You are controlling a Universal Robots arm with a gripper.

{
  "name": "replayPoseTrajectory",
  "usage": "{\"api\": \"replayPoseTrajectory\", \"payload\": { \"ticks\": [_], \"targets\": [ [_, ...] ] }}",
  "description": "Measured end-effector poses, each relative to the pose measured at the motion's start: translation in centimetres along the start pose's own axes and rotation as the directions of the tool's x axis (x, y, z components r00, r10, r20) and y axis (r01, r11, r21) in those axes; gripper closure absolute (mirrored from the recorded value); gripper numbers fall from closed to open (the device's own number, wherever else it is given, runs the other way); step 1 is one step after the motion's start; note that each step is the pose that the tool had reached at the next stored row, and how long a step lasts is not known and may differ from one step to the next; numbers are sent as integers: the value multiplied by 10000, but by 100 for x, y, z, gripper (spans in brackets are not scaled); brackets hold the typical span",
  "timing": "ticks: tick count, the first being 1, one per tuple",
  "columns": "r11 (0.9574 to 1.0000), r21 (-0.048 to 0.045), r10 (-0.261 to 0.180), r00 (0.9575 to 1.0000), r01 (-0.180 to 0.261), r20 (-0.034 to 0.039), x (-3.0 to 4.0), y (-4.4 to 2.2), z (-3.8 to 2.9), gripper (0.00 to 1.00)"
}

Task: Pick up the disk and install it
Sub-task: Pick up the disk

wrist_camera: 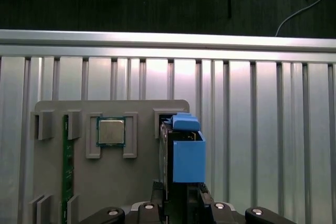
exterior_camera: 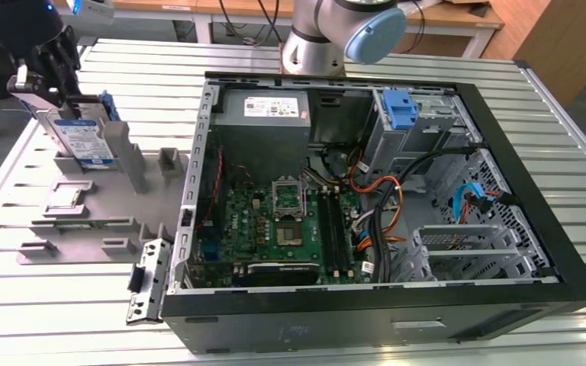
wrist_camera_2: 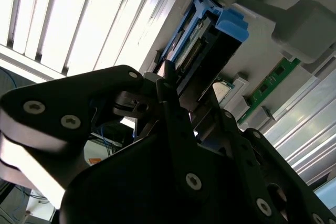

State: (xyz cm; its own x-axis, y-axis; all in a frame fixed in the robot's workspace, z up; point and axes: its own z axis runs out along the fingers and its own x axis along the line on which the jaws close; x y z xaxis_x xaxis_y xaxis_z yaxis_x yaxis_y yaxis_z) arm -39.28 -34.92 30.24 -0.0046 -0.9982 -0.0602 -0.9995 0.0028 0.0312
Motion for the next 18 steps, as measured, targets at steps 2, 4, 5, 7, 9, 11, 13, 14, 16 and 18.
{"api": "replayPoseTrajectory", "payload": {
  "ticks": [2, 4, 5, 7, 9, 11, 13, 14, 16, 18],
  "targets": [
    [10000, -2, 0, 10000, 0, -1, -1, 0, -11, 65],
    [10000, -2, 0, 10000, 0, -1, -2, 0, -24, 65],
    [10000, -1, 0, 10000, 0, -1, -2, 1, -32, 65],
    [10000, -2, 0, 10000, 0, -1, -3, 1, -46, 65],
    [10000, 1, 9, 10000, -9, 1, -3, 1, -45, 65],
    [10000, 2, 44, 10000, -44, 1, -3, 1, -45, 65],
    [9998, 8, 186, 9998, -186, 4, -3, 1, -45, 65],
    [9998, 9, 216, 9998, -216, 5, -3, 1, -45, 65],
    [9998, 11, 219, 9998, -219, 6, -3, 1, -44, 65],
    [9998, 11, 221, 9998, -221, 6, -3, 1, -44, 65]
  ]
}}
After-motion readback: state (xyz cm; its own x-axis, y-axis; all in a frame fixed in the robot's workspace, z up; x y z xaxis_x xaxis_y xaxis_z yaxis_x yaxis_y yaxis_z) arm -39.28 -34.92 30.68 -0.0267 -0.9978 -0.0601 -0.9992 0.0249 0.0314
